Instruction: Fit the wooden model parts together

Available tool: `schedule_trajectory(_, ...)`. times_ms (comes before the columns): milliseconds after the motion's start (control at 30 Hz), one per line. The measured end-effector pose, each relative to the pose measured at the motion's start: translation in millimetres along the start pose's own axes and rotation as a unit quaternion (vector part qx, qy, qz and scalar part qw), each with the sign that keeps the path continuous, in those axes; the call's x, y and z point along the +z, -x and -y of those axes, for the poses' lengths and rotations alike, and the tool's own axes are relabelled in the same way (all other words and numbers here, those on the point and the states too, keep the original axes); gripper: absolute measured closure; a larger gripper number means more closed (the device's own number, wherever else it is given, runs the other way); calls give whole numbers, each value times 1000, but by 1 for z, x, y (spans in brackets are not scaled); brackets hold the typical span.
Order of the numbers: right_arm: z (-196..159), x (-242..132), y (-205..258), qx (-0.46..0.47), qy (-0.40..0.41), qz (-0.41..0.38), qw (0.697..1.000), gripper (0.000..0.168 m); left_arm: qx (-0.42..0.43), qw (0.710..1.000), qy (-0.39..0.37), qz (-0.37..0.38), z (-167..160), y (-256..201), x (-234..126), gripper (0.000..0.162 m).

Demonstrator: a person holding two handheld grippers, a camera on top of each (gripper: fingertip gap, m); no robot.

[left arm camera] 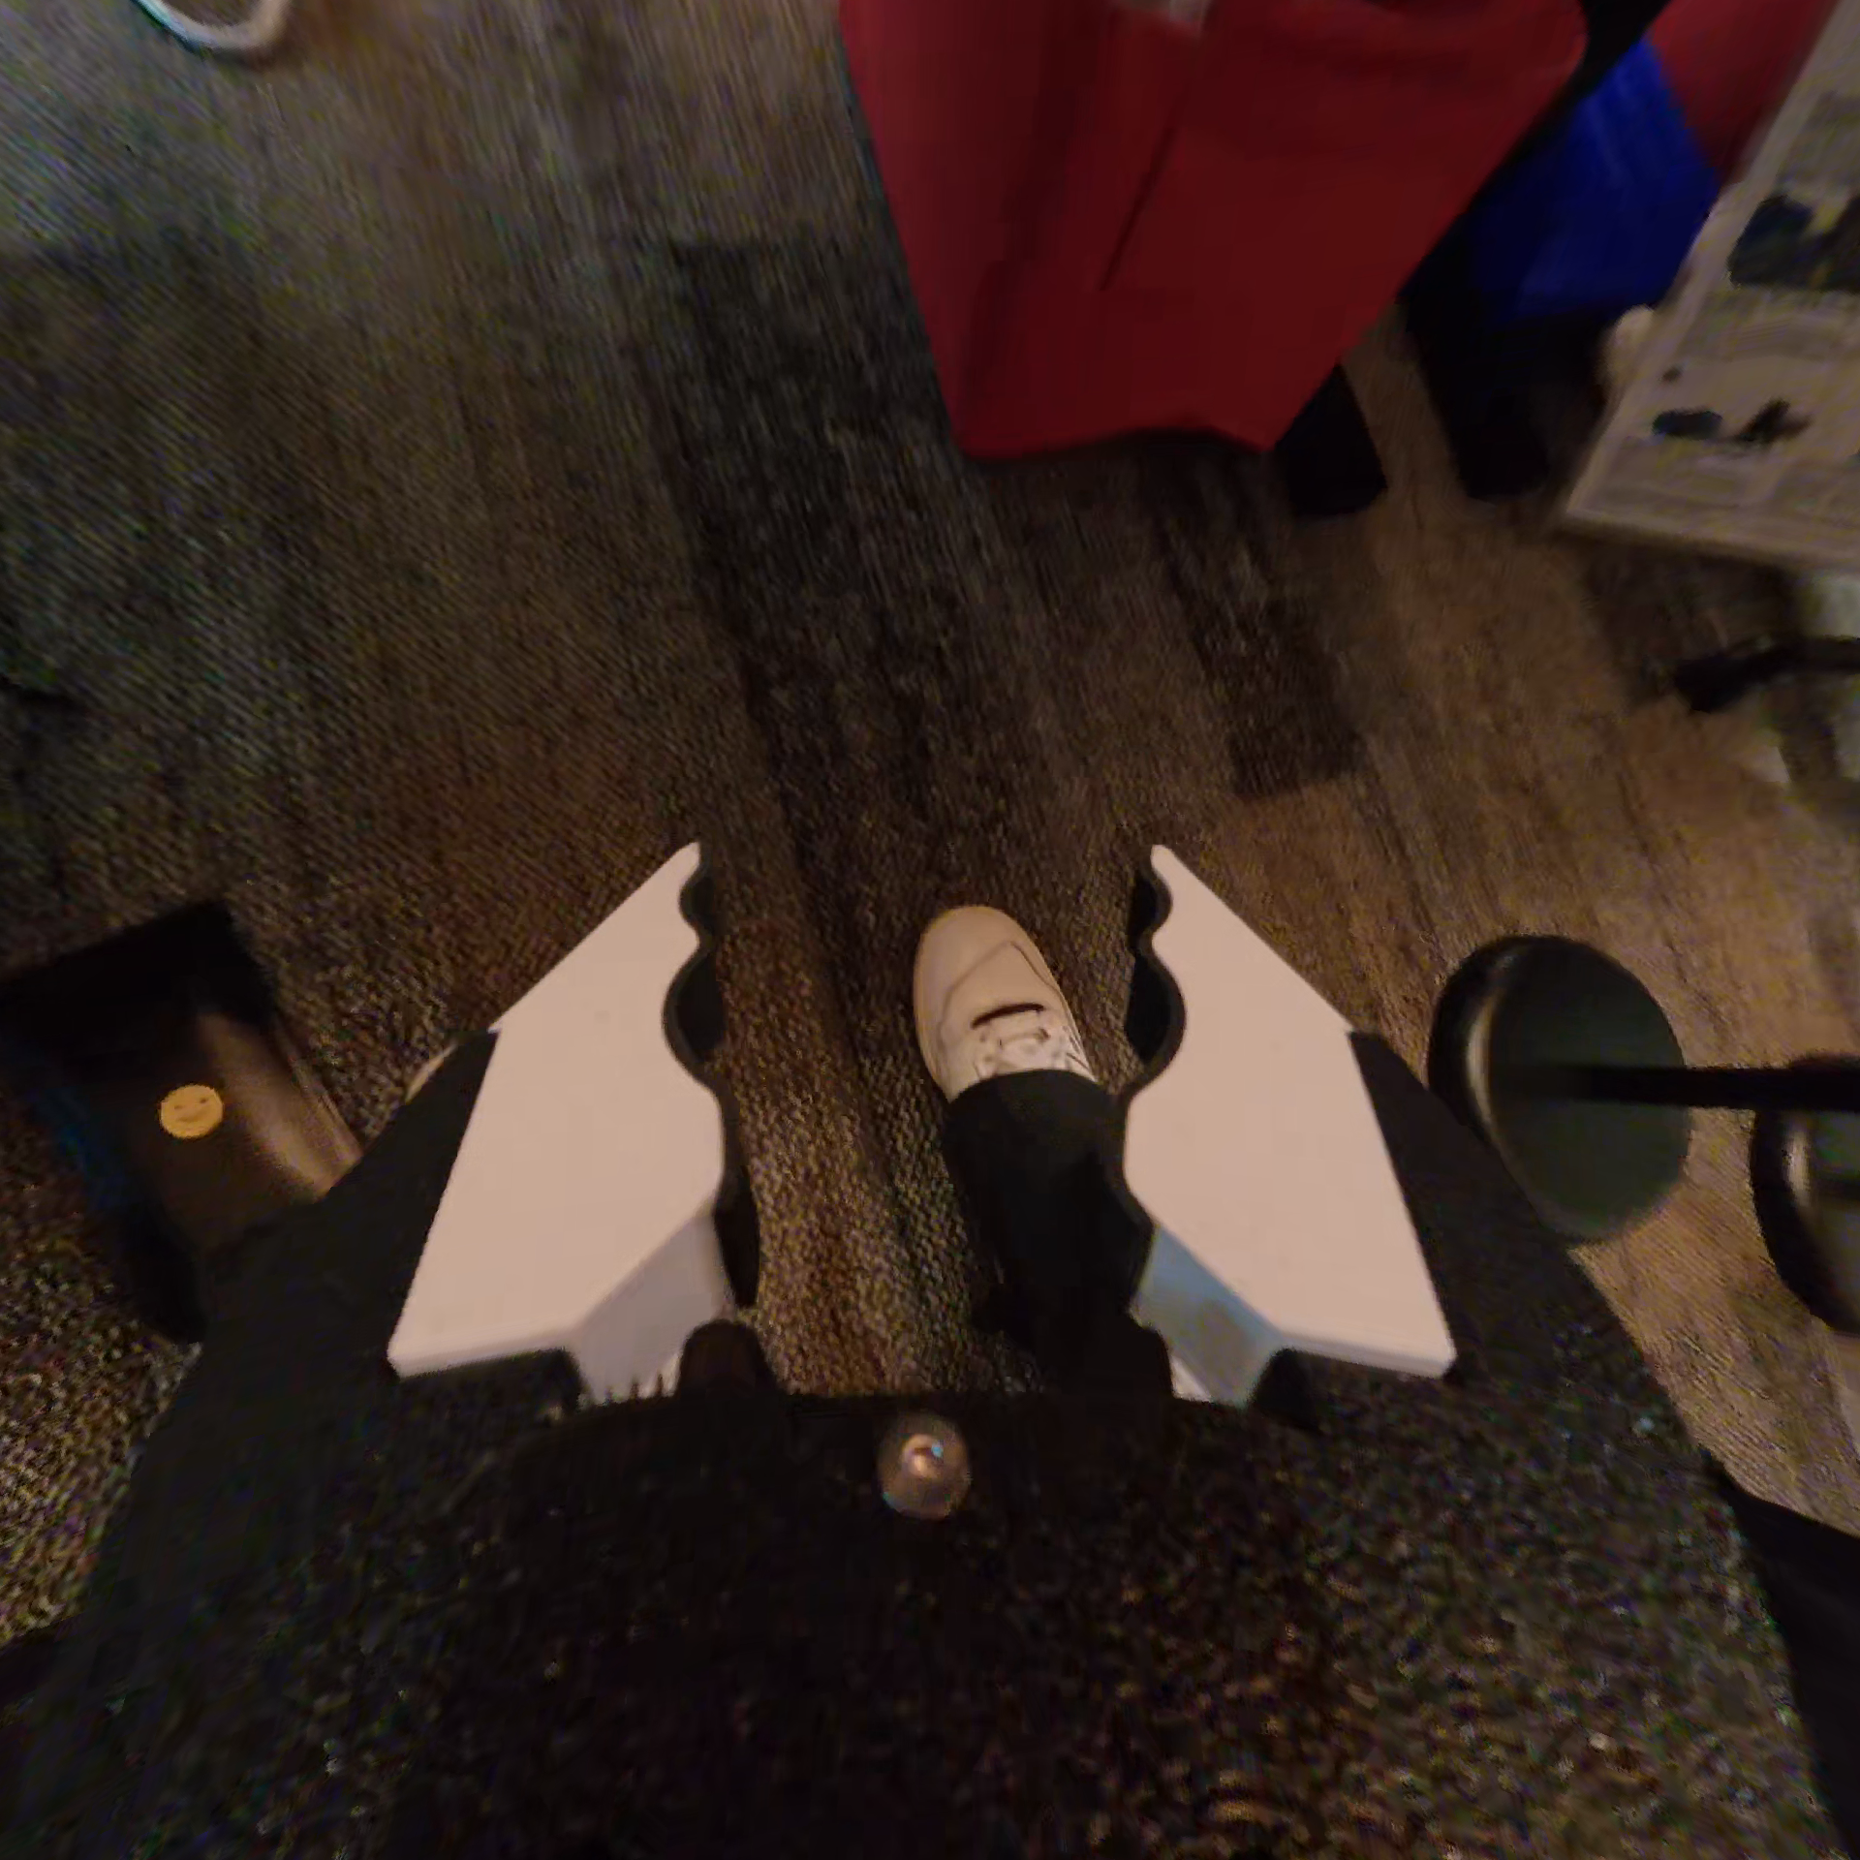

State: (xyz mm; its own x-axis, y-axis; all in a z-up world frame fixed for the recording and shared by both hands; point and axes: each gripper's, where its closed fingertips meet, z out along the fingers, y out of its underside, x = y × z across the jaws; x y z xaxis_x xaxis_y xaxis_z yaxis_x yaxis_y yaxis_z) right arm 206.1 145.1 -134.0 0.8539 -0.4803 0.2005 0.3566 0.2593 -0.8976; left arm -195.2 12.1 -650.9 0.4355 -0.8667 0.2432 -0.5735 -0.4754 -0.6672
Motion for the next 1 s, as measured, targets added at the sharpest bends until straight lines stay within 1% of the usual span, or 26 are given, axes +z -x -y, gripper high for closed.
schedule_trajectory(100, -5, 2, 2, -42, 20, -10, 999, 168, -1, 1000, 6, -5, 0, -4, 3, 83)
schedule_trajectory(267, -11, 5, 9, -80, 38, -3, 996, 168, -13, 999, -35, -16, 22, -3, 4, 85)
schedule_trajectory(500, -21, 8, 22, -132, 64, 15, 989, 168, -3, 997, -71, -16, 39, 1, -4, 90)
schedule_trajectory(633, -26, 9, 28, -161, 79, 16, 984, 168, 18, 998, -63, 9, 37, 7, -4, 91)
schedule_trajectory(800, -29, 9, 33, -173, 86, 28, 981, 168, 17, 998, -67, 11, 38, 6, -4, 92)
schedule_trajectory(900, -29, 9, 33, -168, 86, 31, 982, 168, 25, 998, -52, 35, 34, 11, -2, 95)
schedule_trajectory(1000, -30, 9, 36, -174, 88, 39, 980, 168, 25, 997, -58, 34, 35, 10, -2, 95)
